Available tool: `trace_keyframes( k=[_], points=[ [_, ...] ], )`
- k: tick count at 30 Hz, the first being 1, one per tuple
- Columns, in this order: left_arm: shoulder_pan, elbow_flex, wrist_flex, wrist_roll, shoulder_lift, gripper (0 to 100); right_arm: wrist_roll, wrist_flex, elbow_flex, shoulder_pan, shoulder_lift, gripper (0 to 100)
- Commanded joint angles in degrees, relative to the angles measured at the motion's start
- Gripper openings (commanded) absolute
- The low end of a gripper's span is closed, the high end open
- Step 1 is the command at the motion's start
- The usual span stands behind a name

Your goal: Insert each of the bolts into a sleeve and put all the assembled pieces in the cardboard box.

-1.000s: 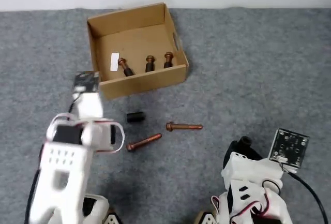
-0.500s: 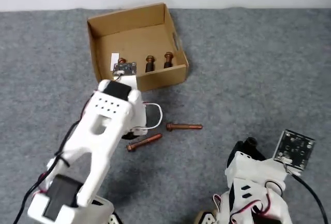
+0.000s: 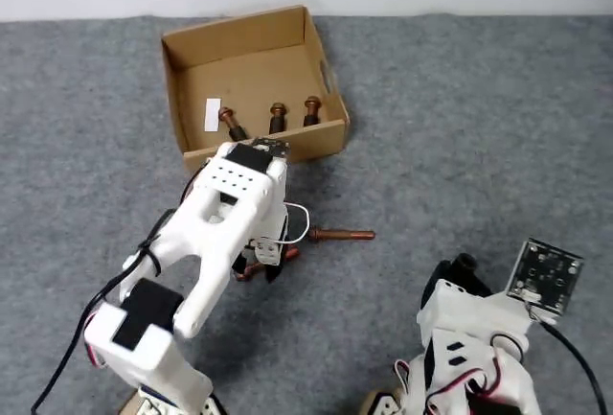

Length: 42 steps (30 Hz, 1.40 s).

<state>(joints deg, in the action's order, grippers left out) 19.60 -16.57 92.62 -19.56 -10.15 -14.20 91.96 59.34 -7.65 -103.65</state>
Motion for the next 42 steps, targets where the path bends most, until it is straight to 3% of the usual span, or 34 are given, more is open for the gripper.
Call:
trace_keyframes(
  k=[1, 11, 18, 28, 35, 42],
  points=[
    [-0.2, 2.9, 0.3, 5.7, -1.8, 21, 0.7, -1.5, 0.1, -0.5, -0.2, 0.8],
    [-2.4, 3.1, -10.9, 12.0, -6.1, 21, 0.7, -1.8, 0.3, -0.5, -0.2, 0.8],
    [-3.6, 3.3, -13.3, 13.8, -6.2, 21, 0.7, -1.8, 0.4, -0.5, -0.1, 0.8],
    [0.8, 18.7, 8.1, 13.6, -1.6, 21, 0.8, -2.4, 1.1, -0.4, -0.2, 0.8],
    [6.9, 9.3, 7.4, 13.6, -0.8, 0, 0.8, -2.4, 1.1, -0.4, -0.2, 0.8],
    [4.3, 6.2, 5.6, 9.7, -10.8, 1, 0.8, -2.4, 1.1, -0.4, -0.2, 0.8]
  ],
)
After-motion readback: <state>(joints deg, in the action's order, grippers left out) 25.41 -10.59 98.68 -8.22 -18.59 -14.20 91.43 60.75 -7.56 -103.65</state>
